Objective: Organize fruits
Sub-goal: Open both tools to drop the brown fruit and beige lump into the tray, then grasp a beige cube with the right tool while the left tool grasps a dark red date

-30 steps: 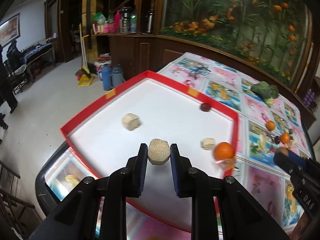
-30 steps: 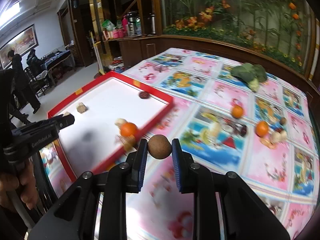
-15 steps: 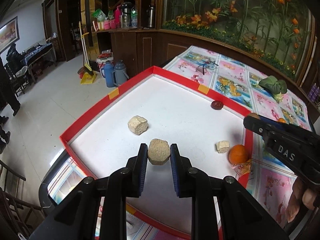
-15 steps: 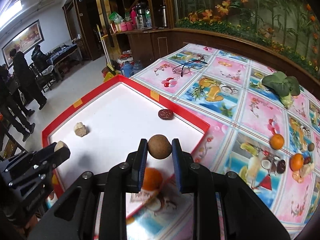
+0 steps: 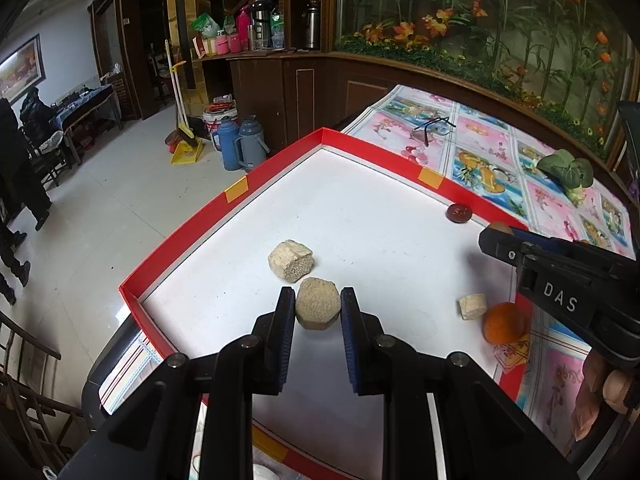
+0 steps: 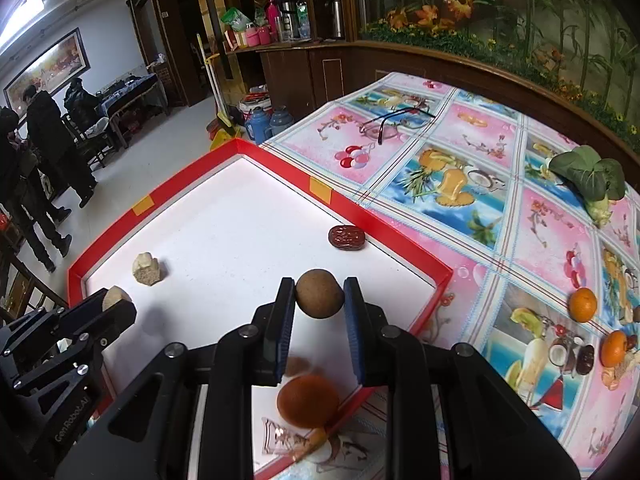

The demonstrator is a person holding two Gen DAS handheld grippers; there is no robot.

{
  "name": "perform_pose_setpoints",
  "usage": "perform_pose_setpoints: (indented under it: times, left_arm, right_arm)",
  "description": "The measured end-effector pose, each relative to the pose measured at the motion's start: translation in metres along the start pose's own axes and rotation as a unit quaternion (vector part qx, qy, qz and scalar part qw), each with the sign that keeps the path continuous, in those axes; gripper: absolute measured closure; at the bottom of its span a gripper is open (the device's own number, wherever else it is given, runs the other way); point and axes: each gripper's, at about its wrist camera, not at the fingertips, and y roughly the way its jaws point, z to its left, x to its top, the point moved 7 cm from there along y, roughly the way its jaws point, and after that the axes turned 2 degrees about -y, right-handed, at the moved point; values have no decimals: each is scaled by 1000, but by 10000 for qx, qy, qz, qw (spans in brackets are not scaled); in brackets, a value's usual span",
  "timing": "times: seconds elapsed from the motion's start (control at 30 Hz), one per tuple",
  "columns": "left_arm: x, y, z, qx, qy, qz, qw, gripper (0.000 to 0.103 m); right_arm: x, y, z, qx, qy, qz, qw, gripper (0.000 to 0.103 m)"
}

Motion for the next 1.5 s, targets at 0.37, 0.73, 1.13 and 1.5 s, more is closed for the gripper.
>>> perform_pose_setpoints:
  times: [0.37, 0.73, 1.13, 1.5]
  left_arm:
    - [1, -2, 13, 251, -186, 27, 9995, 54]
    - [4, -39, 24, 209, -614, -466, 9968, 28]
    - [-23, -50, -80, -553, 134, -418, 9975, 23]
    - [-51, -38, -183, -1048, 1059, -65, 9888, 23]
  right_arm:
    - [-4, 7, -1, 80, 136, 195, 9997, 69]
    - [-10, -52, -31, 20, 552, -407, 9976, 25]
    - [-133, -144, -185, -1227, 1585, -374, 9790, 14]
    - [-170, -136, -261, -1497, 2055, -95, 9671, 38]
